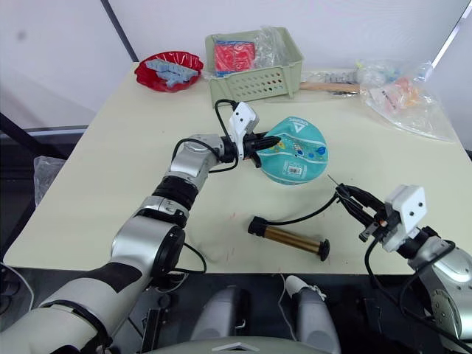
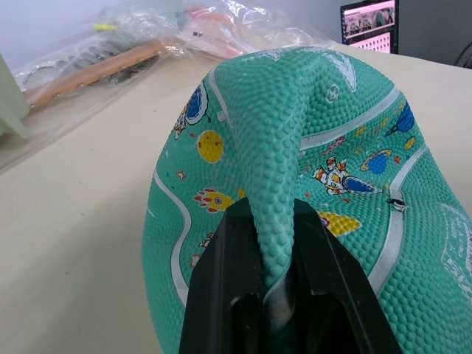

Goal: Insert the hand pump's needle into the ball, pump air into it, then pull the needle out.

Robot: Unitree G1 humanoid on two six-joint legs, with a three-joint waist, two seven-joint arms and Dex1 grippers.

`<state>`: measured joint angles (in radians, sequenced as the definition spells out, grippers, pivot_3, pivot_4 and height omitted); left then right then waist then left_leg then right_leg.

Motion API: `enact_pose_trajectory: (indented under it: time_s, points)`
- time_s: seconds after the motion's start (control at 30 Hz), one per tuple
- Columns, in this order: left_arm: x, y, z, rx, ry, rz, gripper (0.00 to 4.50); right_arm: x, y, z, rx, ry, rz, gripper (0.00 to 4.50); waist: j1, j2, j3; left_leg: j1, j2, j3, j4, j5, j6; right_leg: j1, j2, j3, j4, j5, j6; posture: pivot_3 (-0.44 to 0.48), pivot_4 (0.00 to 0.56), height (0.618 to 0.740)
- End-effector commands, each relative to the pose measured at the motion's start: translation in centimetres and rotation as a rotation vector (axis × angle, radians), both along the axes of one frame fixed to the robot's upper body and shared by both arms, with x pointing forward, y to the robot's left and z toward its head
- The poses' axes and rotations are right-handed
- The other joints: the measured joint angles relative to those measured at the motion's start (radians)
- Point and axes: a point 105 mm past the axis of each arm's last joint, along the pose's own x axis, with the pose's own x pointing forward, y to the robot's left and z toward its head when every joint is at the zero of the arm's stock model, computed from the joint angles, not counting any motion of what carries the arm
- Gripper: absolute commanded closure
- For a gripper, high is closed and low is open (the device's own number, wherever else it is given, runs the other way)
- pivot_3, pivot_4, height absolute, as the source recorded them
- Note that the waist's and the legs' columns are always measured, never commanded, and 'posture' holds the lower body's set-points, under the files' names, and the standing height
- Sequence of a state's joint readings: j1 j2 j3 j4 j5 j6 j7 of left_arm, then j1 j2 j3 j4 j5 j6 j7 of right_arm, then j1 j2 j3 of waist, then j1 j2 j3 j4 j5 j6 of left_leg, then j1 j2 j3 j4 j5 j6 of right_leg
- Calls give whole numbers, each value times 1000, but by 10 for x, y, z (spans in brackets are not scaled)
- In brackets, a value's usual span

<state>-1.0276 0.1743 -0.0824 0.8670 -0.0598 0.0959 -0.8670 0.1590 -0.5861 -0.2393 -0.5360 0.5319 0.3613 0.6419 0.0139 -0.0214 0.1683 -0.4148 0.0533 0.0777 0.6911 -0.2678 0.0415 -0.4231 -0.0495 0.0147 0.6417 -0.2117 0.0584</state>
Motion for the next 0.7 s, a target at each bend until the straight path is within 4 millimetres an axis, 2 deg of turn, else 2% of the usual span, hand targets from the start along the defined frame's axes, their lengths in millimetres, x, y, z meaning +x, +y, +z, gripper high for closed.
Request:
enact_pose_trajectory:
  time_s: [0.03,0.23,0.47,0.7]
  points:
    - [-3,-9,16,1,-89,-17,4481,11,9,13,-45,29,-14,4099,-1,0,0,0,0,0,0,0,0,0,0,0,0,0,0,0,150,738]
    - [-6,-10,5,50,-114,-16,4481,29,16,29,-77,116,31,4099,0,0,0,-1,0,-1,1,0,0,0,0,-1,0,0,0,0,150,738]
    - [-9,-13,-5,82,-133,-26,4481,55,18,49,-210,208,83,4099,2,0,0,-1,0,-2,1,0,0,0,0,-2,0,0,0,0,150,738]
    - [-9,-16,-9,89,-140,-20,4481,63,26,59,-329,305,177,4099,3,0,0,-1,0,-1,1,0,0,0,0,-1,0,0,0,0,150,738]
